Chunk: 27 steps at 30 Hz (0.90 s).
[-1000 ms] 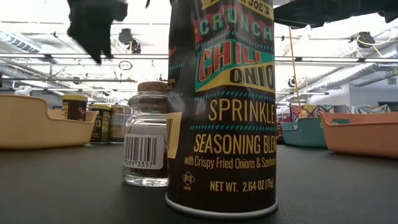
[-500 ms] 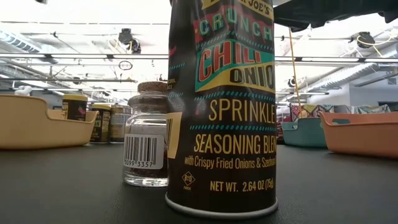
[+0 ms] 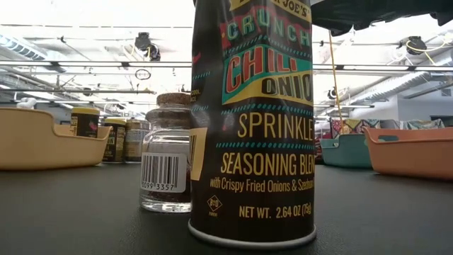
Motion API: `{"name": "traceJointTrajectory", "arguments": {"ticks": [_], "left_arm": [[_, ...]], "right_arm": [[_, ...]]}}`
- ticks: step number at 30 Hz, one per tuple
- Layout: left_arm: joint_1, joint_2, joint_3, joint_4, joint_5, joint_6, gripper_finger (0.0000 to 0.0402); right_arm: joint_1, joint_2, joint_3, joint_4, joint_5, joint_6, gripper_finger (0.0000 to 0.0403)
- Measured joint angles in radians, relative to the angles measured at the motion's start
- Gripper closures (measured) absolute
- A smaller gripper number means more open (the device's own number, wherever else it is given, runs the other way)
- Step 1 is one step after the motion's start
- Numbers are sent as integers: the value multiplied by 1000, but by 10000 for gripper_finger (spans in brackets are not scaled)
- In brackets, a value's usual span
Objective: Sort spices by type
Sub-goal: Put the yellow seasoning can into the yellow bin
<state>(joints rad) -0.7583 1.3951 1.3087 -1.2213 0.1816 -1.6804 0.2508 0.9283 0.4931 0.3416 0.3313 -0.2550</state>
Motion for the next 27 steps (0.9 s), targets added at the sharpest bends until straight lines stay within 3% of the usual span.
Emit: {"name": "traceJointTrajectory", "arguments": {"ticks": [10, 14, 27], "left_arm": [[-3, 92, 0, -6, 0, -15, 107], [-3, 120, -1, -78, 5, -12, 107], [-21, 130, -12, -95, 48, 19, 107]], "right_arm": [[0, 0, 0, -1, 0, -21, 253], [0, 0, 0, -1, 0, -43, 253], [0, 0, 0, 14, 0, -44, 253]]}}
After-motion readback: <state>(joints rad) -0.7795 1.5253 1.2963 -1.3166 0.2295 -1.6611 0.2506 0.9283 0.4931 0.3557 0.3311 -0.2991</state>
